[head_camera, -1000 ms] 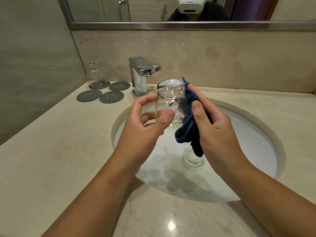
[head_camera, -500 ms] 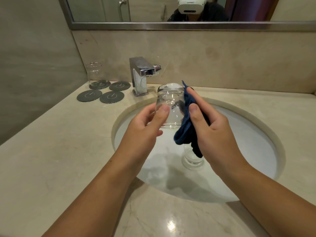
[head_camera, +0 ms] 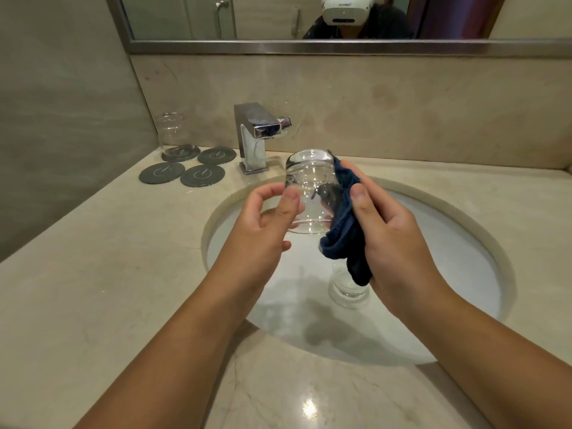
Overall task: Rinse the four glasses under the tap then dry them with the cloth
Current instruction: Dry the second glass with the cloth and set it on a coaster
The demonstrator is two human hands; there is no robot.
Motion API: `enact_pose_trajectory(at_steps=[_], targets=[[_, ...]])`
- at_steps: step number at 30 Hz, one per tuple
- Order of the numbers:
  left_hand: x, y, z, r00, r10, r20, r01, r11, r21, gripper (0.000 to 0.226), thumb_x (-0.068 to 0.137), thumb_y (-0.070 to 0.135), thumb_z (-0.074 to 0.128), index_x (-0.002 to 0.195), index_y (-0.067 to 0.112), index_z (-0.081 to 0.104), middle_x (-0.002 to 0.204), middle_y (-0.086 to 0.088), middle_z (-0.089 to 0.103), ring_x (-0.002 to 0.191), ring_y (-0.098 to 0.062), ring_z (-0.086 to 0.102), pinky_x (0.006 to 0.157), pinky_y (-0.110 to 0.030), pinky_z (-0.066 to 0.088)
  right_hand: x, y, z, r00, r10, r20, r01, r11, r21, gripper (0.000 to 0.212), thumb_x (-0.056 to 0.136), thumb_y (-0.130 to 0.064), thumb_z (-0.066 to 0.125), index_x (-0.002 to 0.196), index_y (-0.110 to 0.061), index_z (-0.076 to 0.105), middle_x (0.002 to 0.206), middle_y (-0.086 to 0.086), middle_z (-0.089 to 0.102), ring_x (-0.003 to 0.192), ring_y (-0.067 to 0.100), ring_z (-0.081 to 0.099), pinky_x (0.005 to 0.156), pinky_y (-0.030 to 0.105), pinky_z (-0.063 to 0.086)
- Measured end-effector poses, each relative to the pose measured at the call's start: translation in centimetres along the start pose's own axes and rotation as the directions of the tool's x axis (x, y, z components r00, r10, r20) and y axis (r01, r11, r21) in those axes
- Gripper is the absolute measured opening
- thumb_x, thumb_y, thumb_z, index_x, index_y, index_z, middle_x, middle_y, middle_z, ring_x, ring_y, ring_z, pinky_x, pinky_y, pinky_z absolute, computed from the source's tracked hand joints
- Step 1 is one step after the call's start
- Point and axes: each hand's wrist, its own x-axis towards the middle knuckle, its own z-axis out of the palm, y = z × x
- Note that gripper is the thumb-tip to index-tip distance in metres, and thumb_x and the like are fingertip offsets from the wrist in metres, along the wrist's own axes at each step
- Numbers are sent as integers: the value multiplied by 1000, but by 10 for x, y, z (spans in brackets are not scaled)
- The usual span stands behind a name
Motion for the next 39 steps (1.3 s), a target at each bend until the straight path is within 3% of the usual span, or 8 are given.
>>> enact_pose_trajectory(at_steps=[4, 7, 11, 17, 22, 27, 32, 39], targets=[[0, 1, -3, 1000, -17, -6, 17, 1000, -23, 56, 76, 74, 77, 119, 40, 69, 102, 13, 78, 100, -8, 70, 83, -31, 46, -6, -6, 3, 999, -41, 7, 42, 996, -73, 35, 111, -35, 51, 142, -48, 62, 118, -9, 78, 113, 35, 68, 97, 57, 54], [0, -1, -5, 1000, 10, -8, -10, 1000, -12, 71, 60, 72, 79, 122, 39, 69, 102, 15, 79, 101, -7, 72, 82, -29, 50, -9, -9, 4, 997, -68, 27, 70, 995, -65, 36, 111, -34, 51, 144, -46, 61, 119, -8, 78, 113, 44, 65, 96, 64, 51], [-2, 3, -7, 998, -37, 44, 43, 990, -137, 70, 68, 61, 85, 128, 29, 70, 109, 6, 79, 92, -8, 71, 76, -24, 52, -3, -5, 3, 1000, -10, 7, 10, 999, 43, 34, 111, -37, 52, 143, -39, 64, 129, -9, 76, 125, 17, 69, 114, 55, 48], [-3, 5, -2, 998, -47, 46, 52, 992, -116, 67, 69, 64, 72, 127, 32, 60, 112, 4, 82, 99, -15, 75, 86, -33, 53, 1, -1, -1, 999, 43, 10, -44, 995, 92, 33, 111, -34, 51, 140, -37, 67, 128, -8, 76, 125, 17, 69, 115, 60, 46], [-2, 3, -3, 996, -77, 42, 80, 992, -98, 44, 81, 64, 76, 115, 37, 70, 105, 11, 79, 97, -10, 69, 82, -31, 48, -4, -7, 1, 999, -30, -31, 29, 999, -18, 34, 111, -33, 51, 142, -42, 65, 122, -13, 77, 117, 31, 69, 108, 60, 51], [-4, 3, -5, 998, -40, 49, 44, 995, -89, 73, 65, 65, 82, 128, 31, 67, 105, 10, 81, 91, -6, 73, 82, -28, 52, -12, -15, 4, 998, -54, 36, 56, 997, -46, 36, 111, -35, 50, 140, -51, 62, 122, 23, 64, 112, 62, 51, 84, 75, 44], [-6, 8, -6, 990, -70, 123, 93, 977, -192, 65, 74, 63, 76, 128, 27, 71, 118, 2, 80, 100, -12, 75, 81, -26, 53, -4, -8, 4, 1000, 8, 17, -10, 997, 82, 32, 113, -36, 47, 138, -38, 67, 127, -6, 77, 123, 18, 70, 114, 56, 48], [-4, 5, -1, 995, -87, 45, 93, 982, -164, 37, 83, 55, 80, 111, 31, 82, 99, 7, 75, 91, -11, 66, 83, -28, 48, -4, -9, 1, 999, -26, -25, 27, 999, 17, 30, 111, -37, 52, 135, -45, 69, 108, -16, 79, 109, 40, 68, 98, 67, 52]])
